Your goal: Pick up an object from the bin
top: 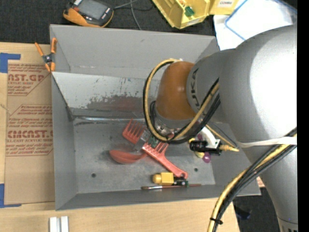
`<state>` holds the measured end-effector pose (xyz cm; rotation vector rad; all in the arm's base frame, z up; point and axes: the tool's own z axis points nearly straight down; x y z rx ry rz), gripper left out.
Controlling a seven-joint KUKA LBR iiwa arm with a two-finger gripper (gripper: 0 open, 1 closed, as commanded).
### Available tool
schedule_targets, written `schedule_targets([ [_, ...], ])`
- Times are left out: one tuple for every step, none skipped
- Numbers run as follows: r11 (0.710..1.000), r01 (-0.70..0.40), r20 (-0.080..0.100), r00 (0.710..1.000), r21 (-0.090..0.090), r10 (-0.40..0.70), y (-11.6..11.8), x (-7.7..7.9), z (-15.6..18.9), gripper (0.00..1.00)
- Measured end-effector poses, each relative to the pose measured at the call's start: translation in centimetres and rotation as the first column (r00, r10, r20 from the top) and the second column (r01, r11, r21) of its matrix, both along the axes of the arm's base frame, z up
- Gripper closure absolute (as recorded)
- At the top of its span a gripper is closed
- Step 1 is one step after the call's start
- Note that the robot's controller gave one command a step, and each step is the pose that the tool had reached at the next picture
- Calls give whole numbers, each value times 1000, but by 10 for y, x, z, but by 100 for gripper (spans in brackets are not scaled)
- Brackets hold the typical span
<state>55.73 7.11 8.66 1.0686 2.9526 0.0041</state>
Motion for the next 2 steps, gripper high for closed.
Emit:
schedule_targets([
  [1000,-1,1,1000,0,1,0,0,25,100],
  [1000,-2,3,1000,1,2,1,1,40,100],
])
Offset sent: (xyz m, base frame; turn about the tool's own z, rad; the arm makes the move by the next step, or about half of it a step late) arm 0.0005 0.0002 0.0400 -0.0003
